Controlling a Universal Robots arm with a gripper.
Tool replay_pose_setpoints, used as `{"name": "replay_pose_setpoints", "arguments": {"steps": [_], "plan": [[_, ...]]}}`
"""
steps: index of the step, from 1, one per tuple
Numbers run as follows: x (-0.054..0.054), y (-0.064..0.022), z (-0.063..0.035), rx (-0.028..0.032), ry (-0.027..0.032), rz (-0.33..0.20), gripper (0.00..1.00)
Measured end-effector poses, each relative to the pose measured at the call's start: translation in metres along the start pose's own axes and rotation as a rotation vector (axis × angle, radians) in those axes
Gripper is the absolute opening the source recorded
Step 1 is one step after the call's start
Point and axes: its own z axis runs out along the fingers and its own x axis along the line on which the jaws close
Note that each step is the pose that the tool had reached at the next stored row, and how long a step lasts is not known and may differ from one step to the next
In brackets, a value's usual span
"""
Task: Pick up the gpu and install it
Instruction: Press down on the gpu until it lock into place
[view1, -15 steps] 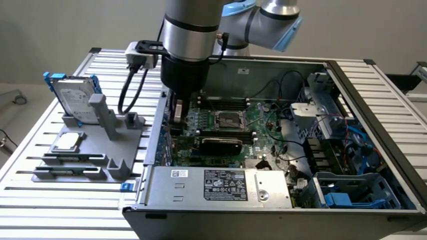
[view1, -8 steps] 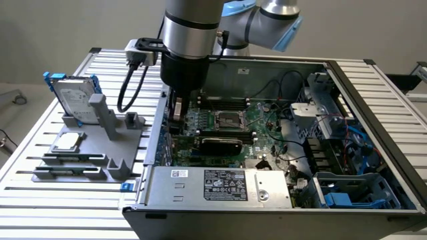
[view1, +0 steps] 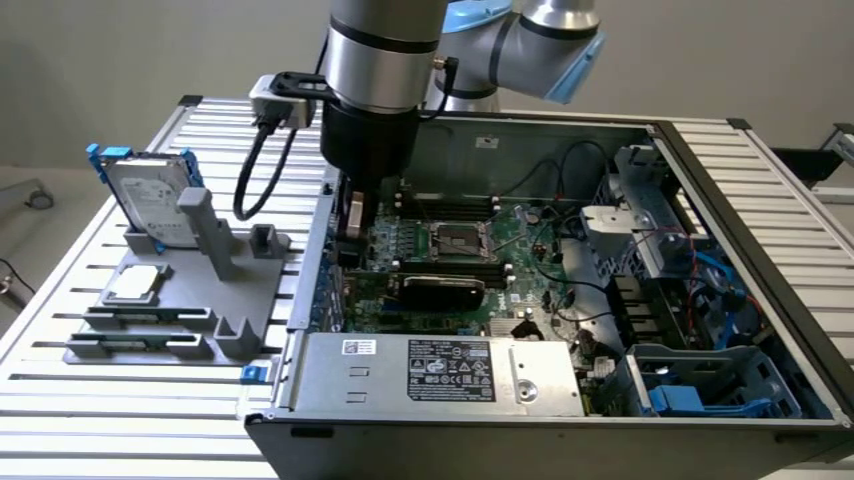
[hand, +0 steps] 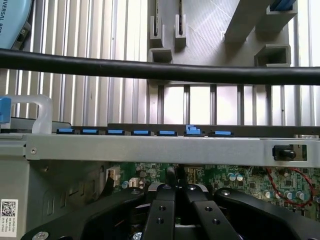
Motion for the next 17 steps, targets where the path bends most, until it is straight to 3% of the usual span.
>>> {"name": "replay_pose_setpoints", "arguments": {"steps": [17], "plan": [[-0.0066, 0.0, -0.0005, -0.0001, 0.0016, 0.001, 0.11]]}}
